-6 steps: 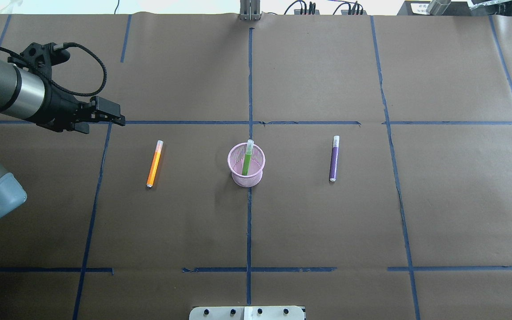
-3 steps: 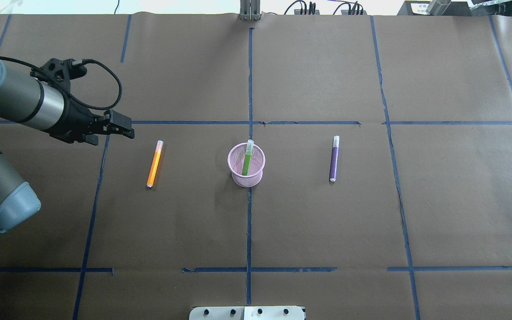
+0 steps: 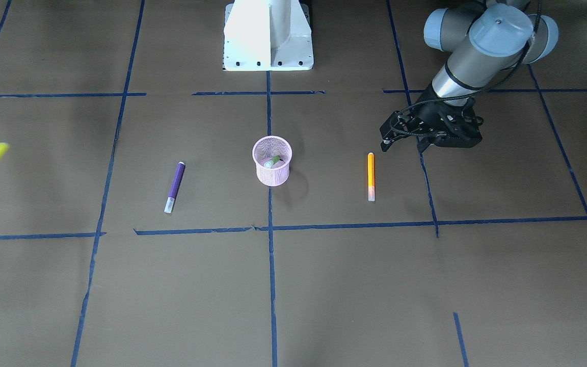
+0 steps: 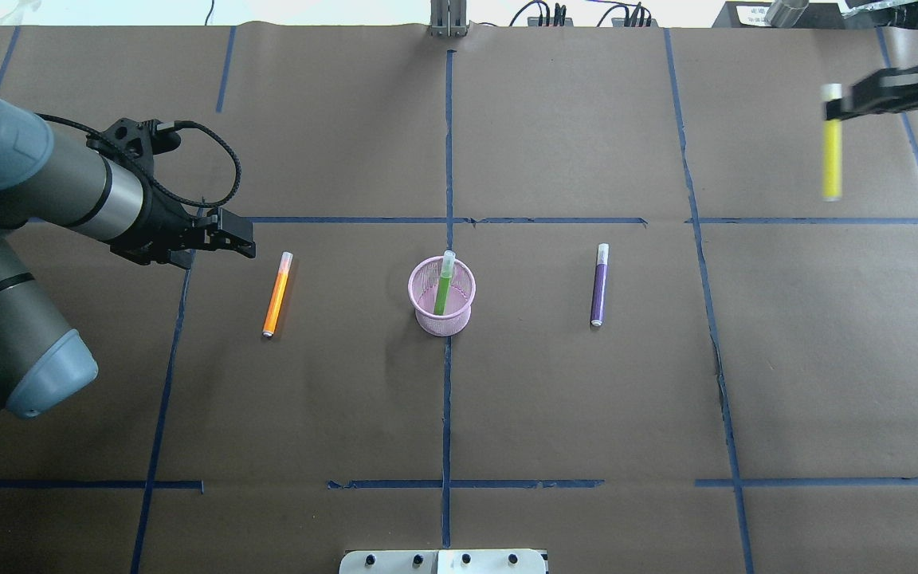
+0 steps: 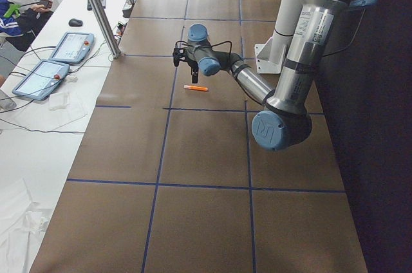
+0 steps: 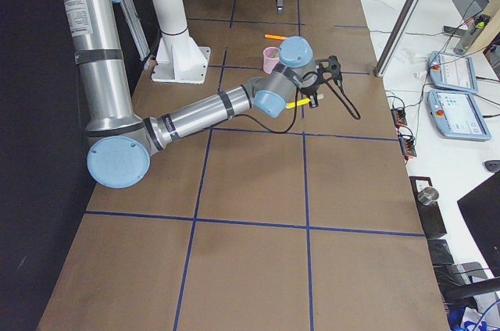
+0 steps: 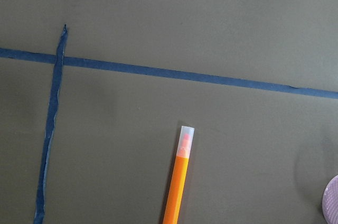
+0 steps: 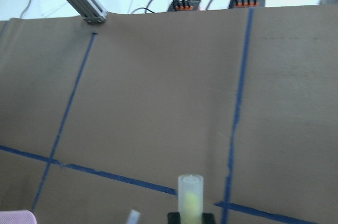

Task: Collect pens into pen holder
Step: 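Carry the held yellow marker over the cup with the right gripper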

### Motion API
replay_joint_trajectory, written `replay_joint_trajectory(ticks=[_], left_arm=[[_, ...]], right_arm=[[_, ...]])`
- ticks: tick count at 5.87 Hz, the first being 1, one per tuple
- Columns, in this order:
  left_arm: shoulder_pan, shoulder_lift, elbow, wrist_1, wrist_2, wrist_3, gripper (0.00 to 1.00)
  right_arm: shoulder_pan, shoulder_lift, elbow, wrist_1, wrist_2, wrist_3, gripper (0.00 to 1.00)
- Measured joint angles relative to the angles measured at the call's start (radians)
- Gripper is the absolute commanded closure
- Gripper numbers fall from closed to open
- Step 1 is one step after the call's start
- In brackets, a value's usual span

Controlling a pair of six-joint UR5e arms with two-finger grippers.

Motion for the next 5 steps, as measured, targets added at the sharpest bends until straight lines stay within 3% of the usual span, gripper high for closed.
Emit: replay_joint_trajectory(ticks=[2,5], left_arm=[[0.01,-0.014,0.065,0.001,-0.002,0.003,0.0],[0.012,-0.017,0.094,0.0,-0.003,0.01,0.0]], right_arm=[[-0.246,0.106,0.078,-0.015,-0.267,0.179,1.0],[-0.583,0.285,0.073,-0.103,-0.692,0.222,1.0]])
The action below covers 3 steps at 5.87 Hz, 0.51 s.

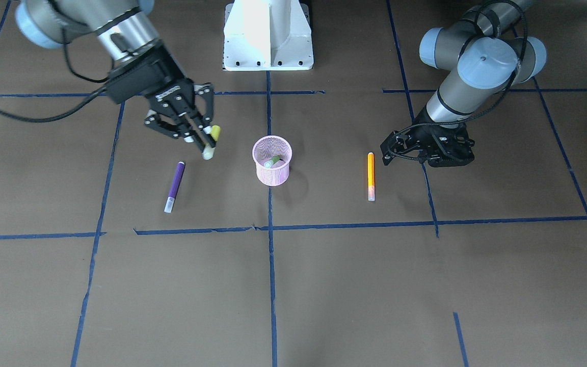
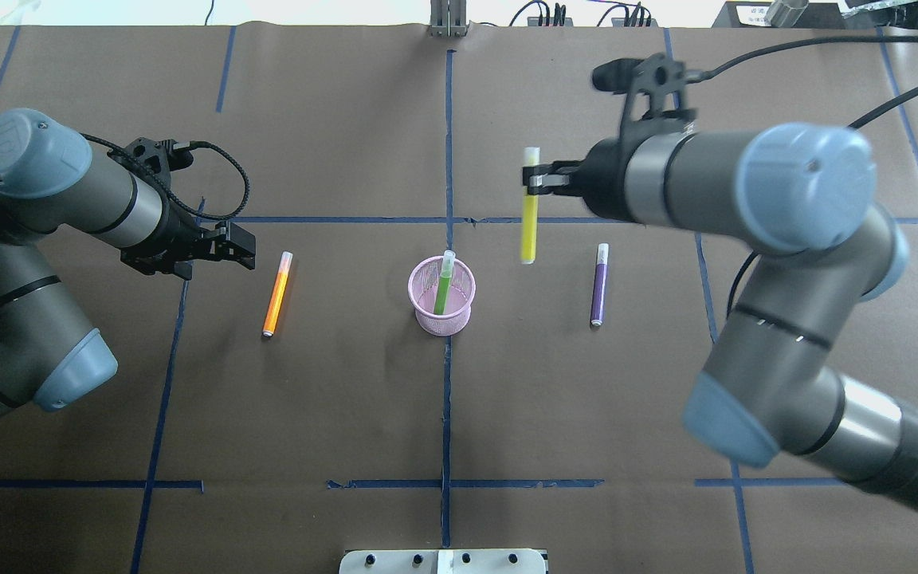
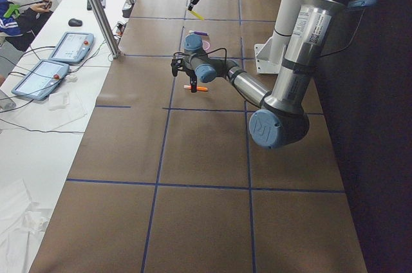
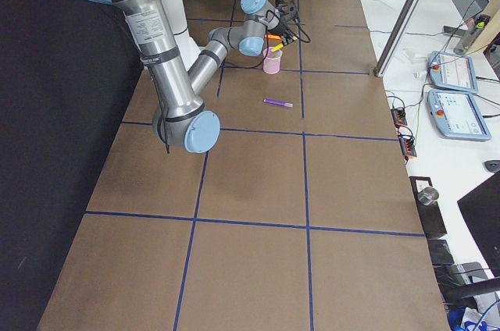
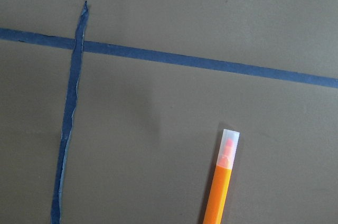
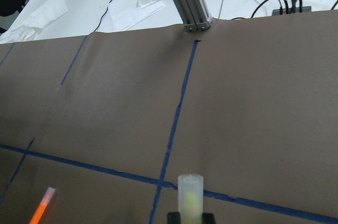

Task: Collect pens into pen holder
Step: 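Carry the held yellow marker over the cup with the right gripper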

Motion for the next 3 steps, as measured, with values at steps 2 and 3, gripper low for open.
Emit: replay_joint_trajectory(ticks=[2,3], left_arm=[[0.0,-0.001,0.006,0.0,-0.001,0.002,0.0],[0.0,0.0,0.006,0.0,-0.002,0.002,0.0]], right_arm=[[-0.078,0.059,-0.033,-0.027,-0.123,0.001,1.0],[-0.096,0.091,-0.072,-0.03,-0.147,0.0,1.0]])
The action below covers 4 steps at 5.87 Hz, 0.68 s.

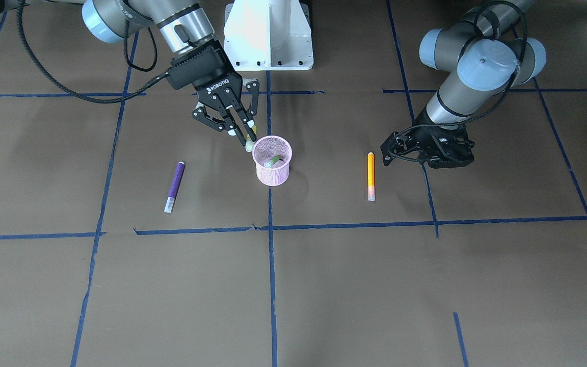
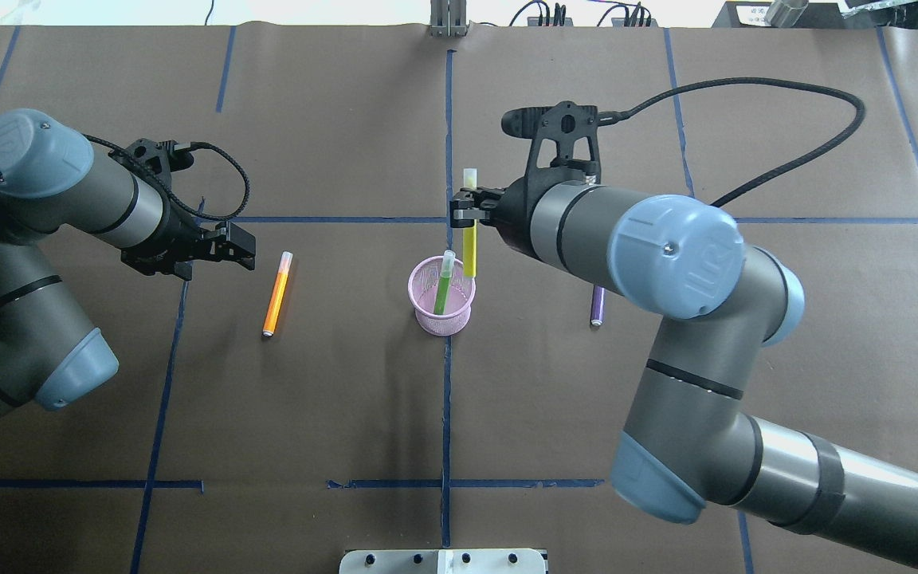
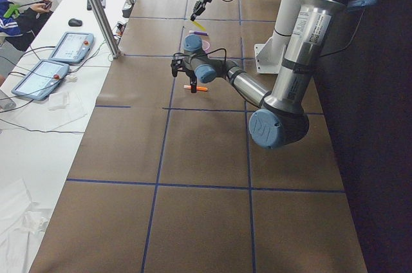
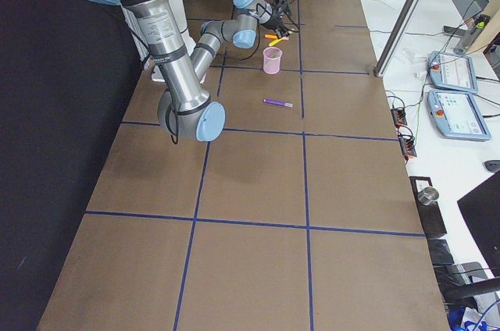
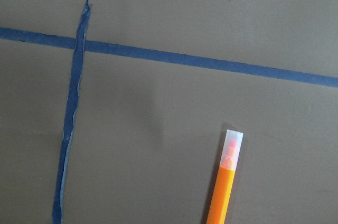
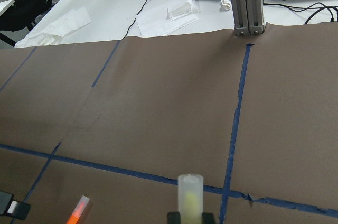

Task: Collect pens into pen holder
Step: 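Carry the held yellow marker over the cup with the right gripper, then release the yellow marker into the cup while the left gripper lowers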

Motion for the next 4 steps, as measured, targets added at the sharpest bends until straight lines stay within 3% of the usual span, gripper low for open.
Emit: replay_joint_trajectory(ticks=[4], left_arm=[[-0.002,0.005,-0.002,-0.001,0.0,0.001,0.0]], right_arm=[[-0.064,0.061,-0.119,0.007,-0.099,-0.009,1.0]])
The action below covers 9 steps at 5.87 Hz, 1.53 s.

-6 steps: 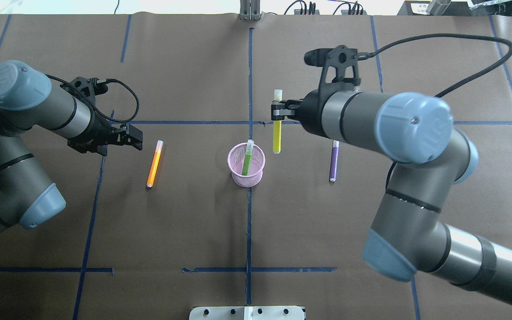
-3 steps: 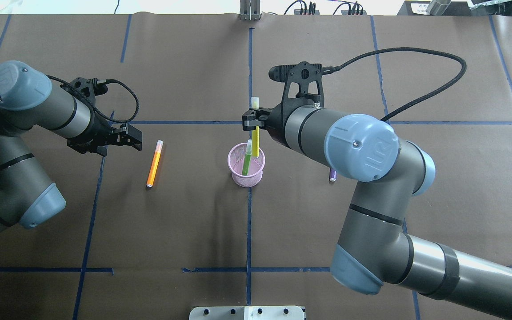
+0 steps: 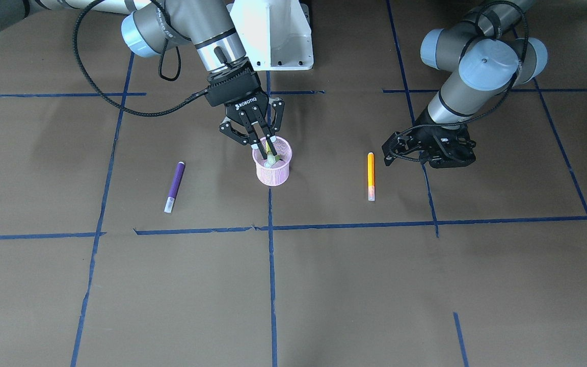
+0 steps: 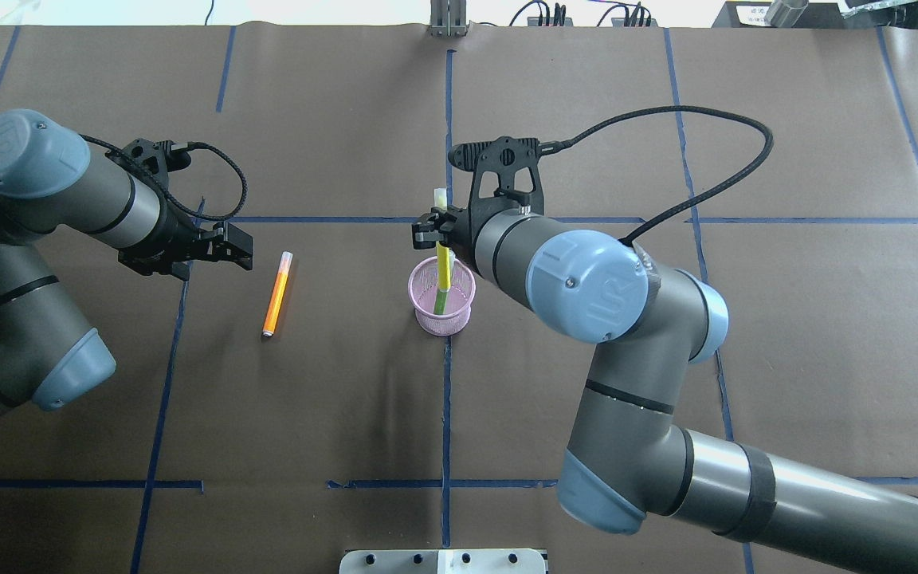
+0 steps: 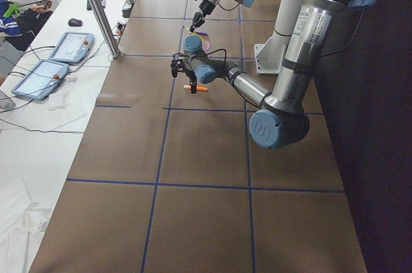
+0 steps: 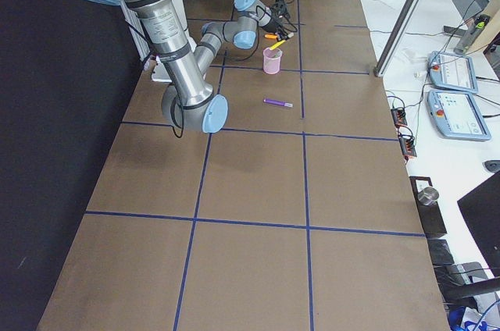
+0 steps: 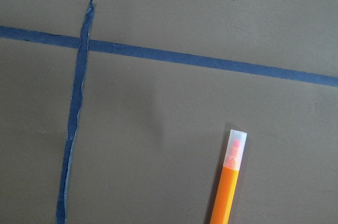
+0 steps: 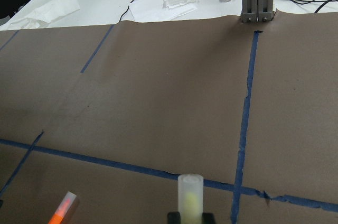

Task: Collect pens into pen holder
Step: 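Release the yellow marker into the cup while the left gripper lowers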

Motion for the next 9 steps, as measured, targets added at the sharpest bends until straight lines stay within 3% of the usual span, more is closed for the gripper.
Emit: replay_joint_trajectory(ticks=[1,2,3,4,7,9], left_arm=[[0.0,0.0,0.0,0.0,0.0,0.0,0.0],[-0.001,0.0,0.0,0.0,0.0,-0.001,0.0],[-0.001,0.0,0.0,0.0,0.0,-0.001,0.0],[-0.001,0.0,0.0,0.0,0.0,-0.001,0.0],[0.009,-0.014,0.01,0.0,0.004,-0.002,0.0],[0.038,-0.083,0.066,0.001,0.007,-0.002,0.0]], right_arm=[[-0.023,0.002,-0.015,0.001,-0.036,0.001,1.0],[-0.037,0.002,-0.026,0.001,-0.054,0.001,0.88],[-0.043,0.002,-0.034,0.001,-0.07,0.0,0.29],[-0.048,0.003,-0.042,0.002,-0.091,0.002,0.0],[-0.052,0.009,-0.038,0.007,-0.117,0.01,0.0],[-0.017,0.003,0.001,-0.014,-0.005,0.016,0.0]])
